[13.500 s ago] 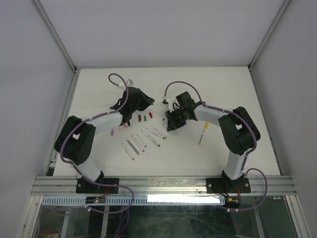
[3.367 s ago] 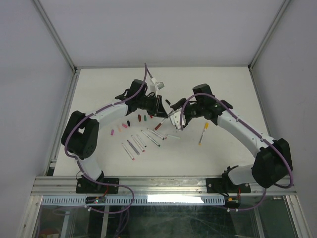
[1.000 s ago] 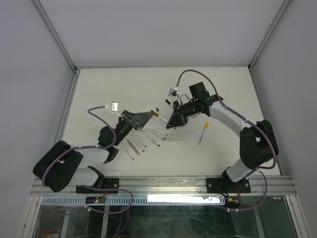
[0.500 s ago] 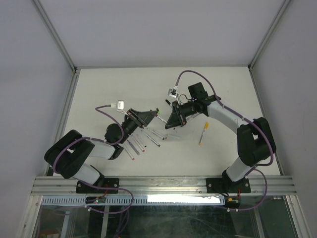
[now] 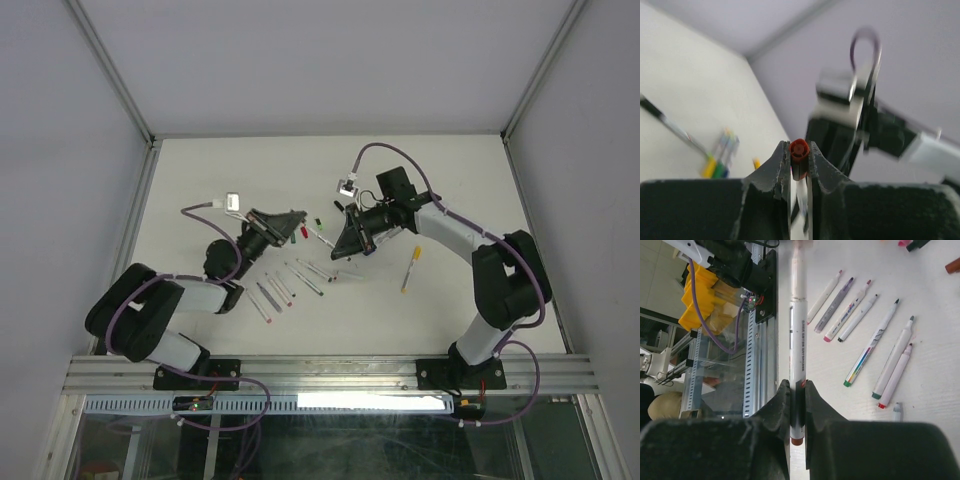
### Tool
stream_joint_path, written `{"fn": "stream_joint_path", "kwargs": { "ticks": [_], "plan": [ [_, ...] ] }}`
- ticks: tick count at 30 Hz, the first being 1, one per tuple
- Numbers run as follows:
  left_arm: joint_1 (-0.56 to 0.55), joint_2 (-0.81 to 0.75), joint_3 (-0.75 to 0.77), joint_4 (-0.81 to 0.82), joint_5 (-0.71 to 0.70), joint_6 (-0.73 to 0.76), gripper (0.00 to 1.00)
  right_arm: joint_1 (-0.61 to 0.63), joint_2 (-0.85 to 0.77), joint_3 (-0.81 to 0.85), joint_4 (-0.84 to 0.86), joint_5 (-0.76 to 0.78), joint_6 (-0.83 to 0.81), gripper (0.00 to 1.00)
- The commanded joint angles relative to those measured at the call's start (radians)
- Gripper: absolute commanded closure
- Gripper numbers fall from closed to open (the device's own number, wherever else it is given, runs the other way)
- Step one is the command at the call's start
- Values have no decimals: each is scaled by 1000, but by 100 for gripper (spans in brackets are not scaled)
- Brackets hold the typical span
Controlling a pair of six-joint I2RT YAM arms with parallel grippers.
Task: Open the pen caps
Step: Open the pen cap from the pen, then place the pen at the center of the board.
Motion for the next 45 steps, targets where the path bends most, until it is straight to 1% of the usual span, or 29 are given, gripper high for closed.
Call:
{"fn": "stream_joint_path", "kwargs": {
  "ticks": [1, 4, 7, 9, 11, 13, 16, 21, 26, 32, 38, 45],
  "plan": [
    [276, -125, 108, 29, -80, -35, 100, 5, 22, 2, -37, -23, 6, 100],
    [426, -146, 191, -53, -85, -89, 100, 10, 35, 1, -47, -10, -4, 100],
    [495, -158, 260, -117, -64, -105, 100, 15, 43, 8, -50, 13, -7, 100],
    [506, -177, 277, -143, -15, -92, 100, 14, 33, 7, -39, 103, -6, 100],
    [507, -199, 272, -210, 42, -76, 100, 12, -3, -14, 6, 298, 19, 100],
    [507, -213, 247, -250, 96, -58, 100, 12, -31, -32, 38, 448, 26, 100],
    [507, -225, 187, -276, 158, -59, 100, 22, -26, -8, 6, 626, -6, 100],
    [492, -249, 154, -412, 252, -48, 100, 43, 19, 44, -93, 781, -75, 100],
    [457, -319, 115, -551, 236, 36, 100, 73, 79, 82, -183, 850, -129, 97],
    [455, -399, 93, -634, 247, 91, 100, 82, 130, 89, -230, 877, -153, 95],
    [454, -437, 68, -639, 270, 83, 99, 85, 157, 99, -271, 892, -162, 92],
    [433, -430, 72, -631, 299, 73, 97, 85, 187, 108, -303, 918, -169, 80]
  ]
}}
